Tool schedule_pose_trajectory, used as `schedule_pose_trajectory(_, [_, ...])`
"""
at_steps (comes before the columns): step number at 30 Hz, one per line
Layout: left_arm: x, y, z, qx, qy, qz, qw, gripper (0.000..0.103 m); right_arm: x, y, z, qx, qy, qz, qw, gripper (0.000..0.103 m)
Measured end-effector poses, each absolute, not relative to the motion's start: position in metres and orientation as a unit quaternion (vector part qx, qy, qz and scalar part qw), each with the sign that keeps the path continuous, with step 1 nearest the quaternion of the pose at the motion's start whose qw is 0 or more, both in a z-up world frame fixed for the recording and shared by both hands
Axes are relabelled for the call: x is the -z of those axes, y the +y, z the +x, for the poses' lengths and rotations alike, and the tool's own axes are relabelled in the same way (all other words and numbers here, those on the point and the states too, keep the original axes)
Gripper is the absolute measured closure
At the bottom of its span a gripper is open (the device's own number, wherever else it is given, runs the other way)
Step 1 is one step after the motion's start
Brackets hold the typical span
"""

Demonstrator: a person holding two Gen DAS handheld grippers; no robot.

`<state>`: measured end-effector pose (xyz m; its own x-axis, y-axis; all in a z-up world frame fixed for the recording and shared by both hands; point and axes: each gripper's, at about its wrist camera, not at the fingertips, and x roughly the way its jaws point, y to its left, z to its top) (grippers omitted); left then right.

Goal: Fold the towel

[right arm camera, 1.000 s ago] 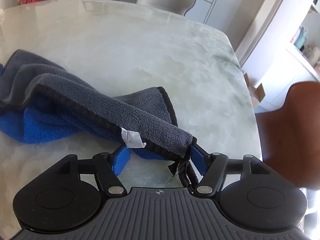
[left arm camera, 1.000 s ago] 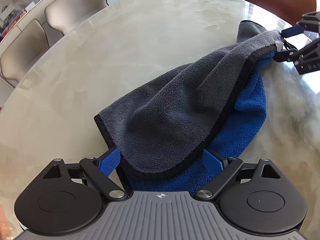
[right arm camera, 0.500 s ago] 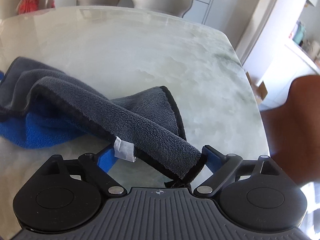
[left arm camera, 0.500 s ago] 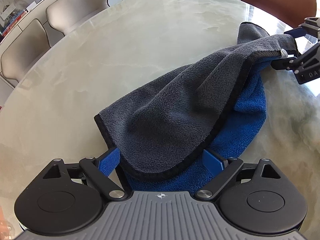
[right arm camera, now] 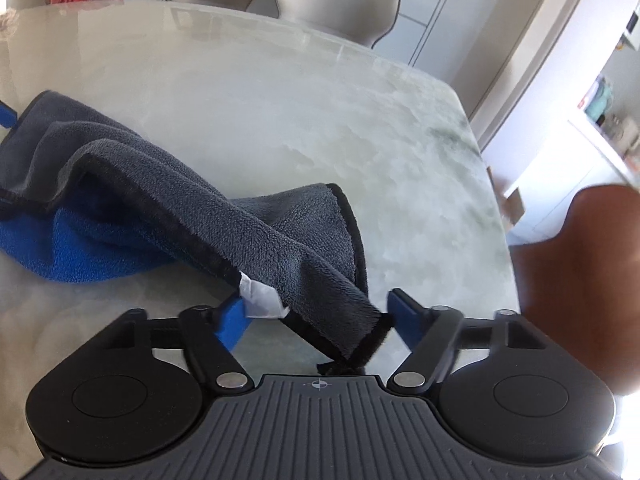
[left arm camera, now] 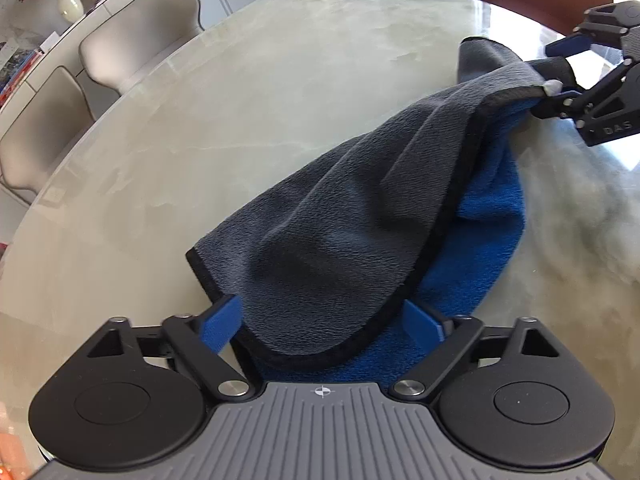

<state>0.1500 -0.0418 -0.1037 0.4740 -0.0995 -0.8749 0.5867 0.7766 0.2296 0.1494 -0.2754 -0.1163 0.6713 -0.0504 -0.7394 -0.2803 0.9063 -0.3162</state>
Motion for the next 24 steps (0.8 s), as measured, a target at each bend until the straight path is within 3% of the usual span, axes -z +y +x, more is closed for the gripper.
schedule_pose_trajectory(8, [0.099, -0.044, 0.143, 0.253, 0.46, 0.241, 0.816, 0.067, 0.111, -0.271, 0.143, -0.088, 0.381, -0.216, 0.895, 0.079])
schedule_pose_trajectory(10, [0.099, -0.044, 0.147, 0.259, 0.464, 0.233, 0.815, 0.09, 0.108, -0.27, 0.144, -0.091, 0.379, -0.213, 0.896, 0.084])
schedule_pose_trajectory(13, [0.098, -0.044, 0.15, 0.25, 0.462, 0.23, 0.819, 0.097, 0.098, -0.272, 0.143, -0.09, 0.37, -0.192, 0.905, 0.085])
schedule_pose_trajectory(24, [0.069, -0.042, 0.158, 0.214, 0.437, 0.226, 0.844, 0.097, 0.063, -0.28, 0.14, -0.094, 0.349, -0.14, 0.922, 0.087])
